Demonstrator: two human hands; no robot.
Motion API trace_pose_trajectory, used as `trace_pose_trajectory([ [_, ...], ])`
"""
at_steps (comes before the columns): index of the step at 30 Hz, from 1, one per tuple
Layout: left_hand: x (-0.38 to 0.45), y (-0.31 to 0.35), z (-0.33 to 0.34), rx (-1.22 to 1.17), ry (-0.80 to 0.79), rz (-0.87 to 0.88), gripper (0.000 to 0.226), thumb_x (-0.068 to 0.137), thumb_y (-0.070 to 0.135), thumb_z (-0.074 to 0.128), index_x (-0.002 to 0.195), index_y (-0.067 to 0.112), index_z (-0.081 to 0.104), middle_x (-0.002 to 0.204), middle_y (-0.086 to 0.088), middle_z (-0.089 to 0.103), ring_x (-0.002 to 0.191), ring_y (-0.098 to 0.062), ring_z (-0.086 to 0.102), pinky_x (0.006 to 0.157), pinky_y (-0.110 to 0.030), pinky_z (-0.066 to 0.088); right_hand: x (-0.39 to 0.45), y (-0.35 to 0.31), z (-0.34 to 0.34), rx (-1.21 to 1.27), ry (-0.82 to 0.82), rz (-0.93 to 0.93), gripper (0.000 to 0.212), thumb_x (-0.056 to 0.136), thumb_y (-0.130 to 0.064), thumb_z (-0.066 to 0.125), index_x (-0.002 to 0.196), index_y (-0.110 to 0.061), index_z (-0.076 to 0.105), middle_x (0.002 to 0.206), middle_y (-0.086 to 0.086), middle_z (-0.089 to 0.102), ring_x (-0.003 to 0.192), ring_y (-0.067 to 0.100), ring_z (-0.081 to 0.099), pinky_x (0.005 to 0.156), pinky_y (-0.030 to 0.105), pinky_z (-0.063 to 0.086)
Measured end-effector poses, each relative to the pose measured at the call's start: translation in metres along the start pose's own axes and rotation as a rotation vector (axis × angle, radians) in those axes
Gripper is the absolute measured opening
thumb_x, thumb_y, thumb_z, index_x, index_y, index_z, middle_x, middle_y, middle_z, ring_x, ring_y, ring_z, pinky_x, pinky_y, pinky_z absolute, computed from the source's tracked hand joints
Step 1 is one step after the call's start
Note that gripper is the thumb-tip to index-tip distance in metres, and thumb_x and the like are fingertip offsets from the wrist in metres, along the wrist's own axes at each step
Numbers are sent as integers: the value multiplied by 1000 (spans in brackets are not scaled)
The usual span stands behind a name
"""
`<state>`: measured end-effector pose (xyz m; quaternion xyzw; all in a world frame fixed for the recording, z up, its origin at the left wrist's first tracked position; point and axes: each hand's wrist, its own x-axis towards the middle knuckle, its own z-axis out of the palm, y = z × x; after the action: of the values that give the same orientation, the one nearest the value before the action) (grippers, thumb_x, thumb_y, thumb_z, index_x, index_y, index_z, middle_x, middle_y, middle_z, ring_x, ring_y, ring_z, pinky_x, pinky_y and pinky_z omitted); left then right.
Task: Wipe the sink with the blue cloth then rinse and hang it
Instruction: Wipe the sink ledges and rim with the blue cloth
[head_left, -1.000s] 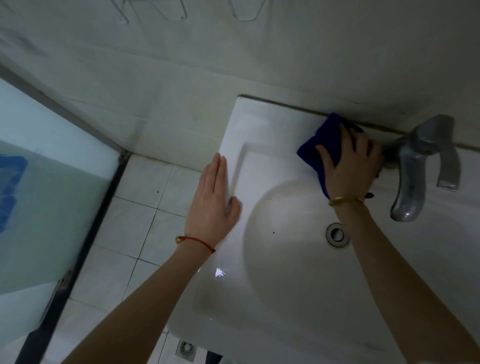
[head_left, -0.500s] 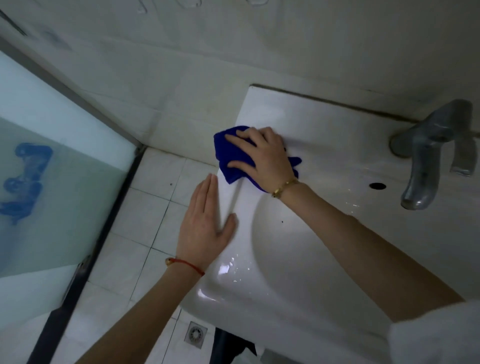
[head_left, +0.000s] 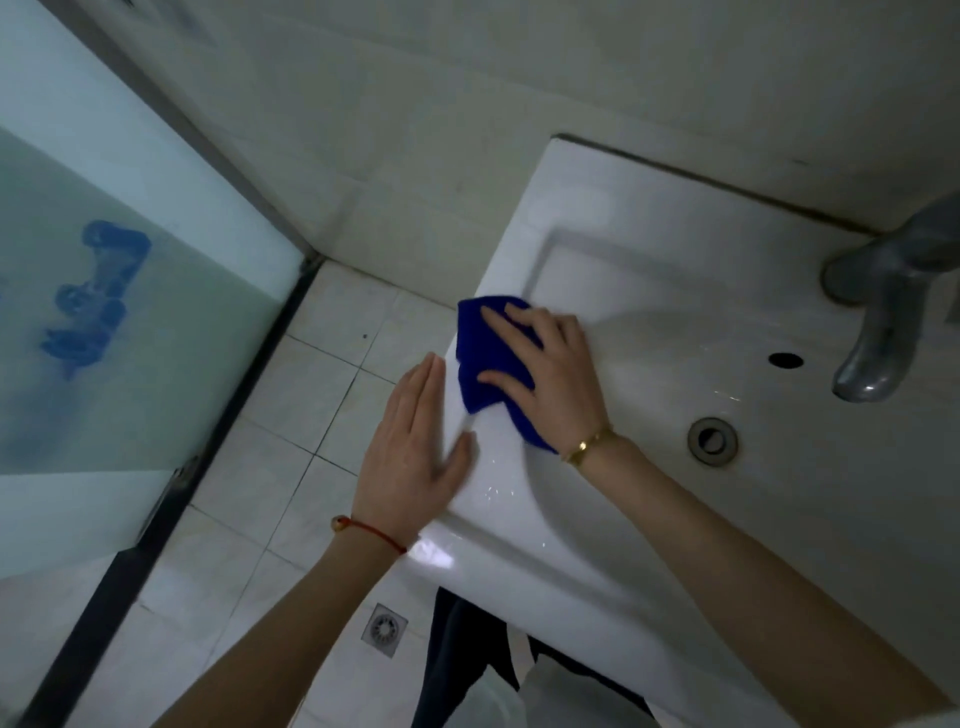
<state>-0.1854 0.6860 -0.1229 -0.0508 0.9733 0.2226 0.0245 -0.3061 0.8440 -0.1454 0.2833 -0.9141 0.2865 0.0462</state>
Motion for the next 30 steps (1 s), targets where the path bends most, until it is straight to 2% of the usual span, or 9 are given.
trace_pose_trajectory([
  [4, -7, 0, -1, 2, 21, -14, 76, 99, 37, 56, 157, 7, 17, 163, -6, 21, 150, -17, 20, 121, -28, 18, 24, 14, -4, -63, 26, 7, 54, 90, -45, 57, 138, -21, 50, 128, 4, 54, 96, 28, 47, 84, 39, 44],
  [7, -14, -1, -2, -3, 4, -26, 76, 100, 39, 54, 157, 9, 14, 163, -5, 19, 150, -17, 19, 121, -31, 19, 44, 32, -5, -87, 89, 185, 57, 89, -51, 49, 137, -19, 52, 121, 6, 58, 93, 29, 49, 79, 36, 45],
  [10, -14, 0, -2, -37, 18, -23, 75, 99, 34, 56, 157, 7, 17, 162, -8, 22, 150, -19, 21, 121, -37, 24, 14, 25, 3, -56, 78, 274, 62, 90, -54, 44, 135, -13, 52, 118, 9, 57, 93, 30, 48, 81, 39, 46],
  [13, -13, 1, -1, -64, 26, 2, 73, 99, 28, 58, 156, 5, 19, 161, -10, 24, 149, -20, 22, 120, -40, 28, -33, -1, 13, -75, 38, 264, 62, 90, -54, 42, 135, -12, 52, 126, 9, 55, 96, 32, 47, 83, 42, 46],
  [16, -13, 0, 0, -70, 37, 40, 72, 98, 25, 59, 155, 3, 21, 160, -11, 26, 149, -20, 24, 121, -37, 27, -37, -5, 12, -72, 8, 247, 63, 89, -54, 40, 136, -13, 51, 130, 7, 52, 97, 31, 48, 81, 42, 47],
  [19, -13, -3, 1, -77, 43, 65, 71, 98, 24, 58, 154, 1, 22, 160, -12, 27, 149, -19, 23, 122, -29, 21, -13, 14, 10, -90, 47, 245, 63, 88, -52, 42, 135, -11, 53, 129, 10, 54, 97, 35, 50, 79, 44, 48],
  [23, -13, -6, 2, -88, 36, 82, 71, 99, 23, 57, 155, 1, 19, 162, -12, 22, 151, -18, 18, 122, -21, 11, -7, 12, 14, -99, 72, 322, 58, 90, -44, 56, 135, -10, 52, 128, 12, 54, 98, 37, 49, 81, 45, 47],
  [26, -14, -7, 0, -125, 38, 127, 71, 98, 20, 58, 155, 1, 20, 162, -12, 20, 151, -18, 18, 123, -27, 17, -43, -21, 15, -61, 26, 303, 60, 89, -38, 63, 139, -9, 47, 132, 10, 51, 102, 33, 47, 86, 40, 45],
  [30, -14, -11, 1, -167, 48, 193, 71, 95, 13, 63, 153, -1, 25, 161, -12, 22, 150, -22, 22, 120, -41, 28, -69, -33, 13, -52, 14, 197, 57, 88, -36, 63, 136, -9, 50, 126, 9, 53, 99, 30, 47, 82, 40, 47],
])
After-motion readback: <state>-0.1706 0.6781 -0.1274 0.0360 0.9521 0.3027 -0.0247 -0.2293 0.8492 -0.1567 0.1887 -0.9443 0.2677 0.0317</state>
